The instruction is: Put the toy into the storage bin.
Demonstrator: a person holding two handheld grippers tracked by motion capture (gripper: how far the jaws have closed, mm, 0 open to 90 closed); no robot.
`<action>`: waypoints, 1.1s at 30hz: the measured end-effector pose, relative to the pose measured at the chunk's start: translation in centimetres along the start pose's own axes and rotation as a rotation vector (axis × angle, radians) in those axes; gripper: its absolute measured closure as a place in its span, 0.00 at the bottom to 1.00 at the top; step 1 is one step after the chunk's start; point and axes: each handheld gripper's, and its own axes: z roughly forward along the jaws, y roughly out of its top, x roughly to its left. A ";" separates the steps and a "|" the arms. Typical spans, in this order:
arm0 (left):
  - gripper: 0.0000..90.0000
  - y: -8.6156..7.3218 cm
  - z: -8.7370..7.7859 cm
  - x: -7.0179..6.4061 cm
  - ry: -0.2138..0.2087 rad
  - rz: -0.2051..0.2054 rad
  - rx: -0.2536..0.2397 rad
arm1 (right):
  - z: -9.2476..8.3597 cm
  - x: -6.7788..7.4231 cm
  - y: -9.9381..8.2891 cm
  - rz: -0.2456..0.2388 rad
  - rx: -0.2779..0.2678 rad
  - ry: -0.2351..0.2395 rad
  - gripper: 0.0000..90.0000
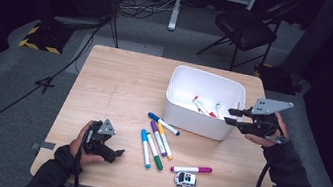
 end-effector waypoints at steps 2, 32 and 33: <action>0.01 0.0 0.0 0.0 0.000 0.000 0.000 | -0.2 1.1 -0.5 -0.015 -0.015 0.023 0.68; 0.01 0.0 0.0 -0.1 0.001 -0.005 0.005 | 7.9 9.0 -10.5 0.006 0.122 0.279 0.63; 0.01 0.0 0.1 -0.1 -0.008 -0.008 0.001 | 8.1 9.1 -10.6 -0.011 0.118 0.272 0.64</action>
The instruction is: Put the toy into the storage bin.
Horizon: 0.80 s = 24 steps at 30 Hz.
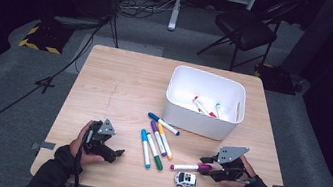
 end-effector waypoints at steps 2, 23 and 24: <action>0.01 0.0 0.0 0.0 0.005 0.001 -0.002 | 0.0 0.0 0.0 -0.001 -0.005 0.004 0.69; 0.01 0.8 0.7 -1.0 0.015 -0.011 -0.001 | -2.1 -0.8 -0.8 0.027 -0.076 -0.088 0.84; 0.01 0.8 0.7 -1.0 0.027 0.006 -0.001 | -2.3 -0.9 -0.7 0.028 -0.079 -0.091 0.84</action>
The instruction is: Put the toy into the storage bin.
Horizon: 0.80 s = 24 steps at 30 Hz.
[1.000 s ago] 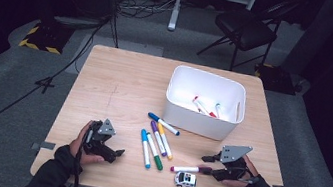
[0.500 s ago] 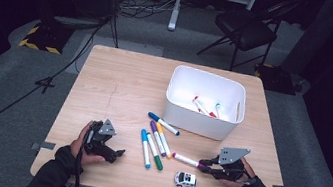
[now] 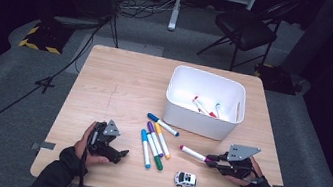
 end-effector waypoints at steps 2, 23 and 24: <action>0.01 0.0 0.1 -0.1 -0.012 -0.014 -0.001 | -0.4 -0.1 0.4 0.007 0.000 -0.007 0.84; 0.01 0.2 0.2 -0.2 -0.018 -0.002 0.003 | -6.7 -3.2 8.6 -0.111 -0.068 -0.127 0.84; 0.01 0.2 0.2 -0.2 -0.018 -0.002 0.003 | -7.0 -3.4 9.1 -0.115 -0.067 -0.138 0.84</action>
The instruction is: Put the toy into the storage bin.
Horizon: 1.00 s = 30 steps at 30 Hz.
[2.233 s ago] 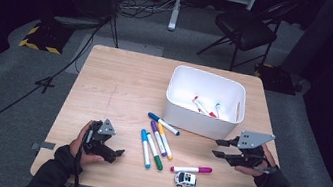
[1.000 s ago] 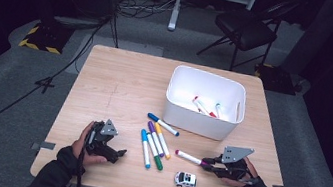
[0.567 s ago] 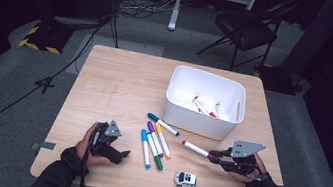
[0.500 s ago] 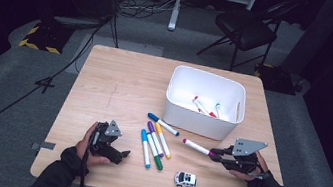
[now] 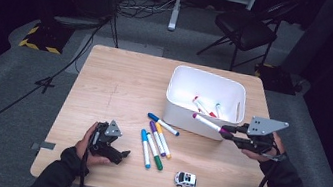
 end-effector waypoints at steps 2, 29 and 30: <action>0.01 0.0 0.0 0.0 0.001 -0.002 -0.001 | -0.4 -0.6 0.8 -0.005 0.006 -0.010 0.84; 0.01 1.9 1.7 -1.9 -0.001 -0.006 -0.003 | 1.5 -7.5 4.0 0.036 0.138 -0.099 0.84; 0.01 1.9 1.6 -1.9 0.011 0.000 -0.006 | 1.5 -7.5 3.9 0.043 0.136 -0.096 0.84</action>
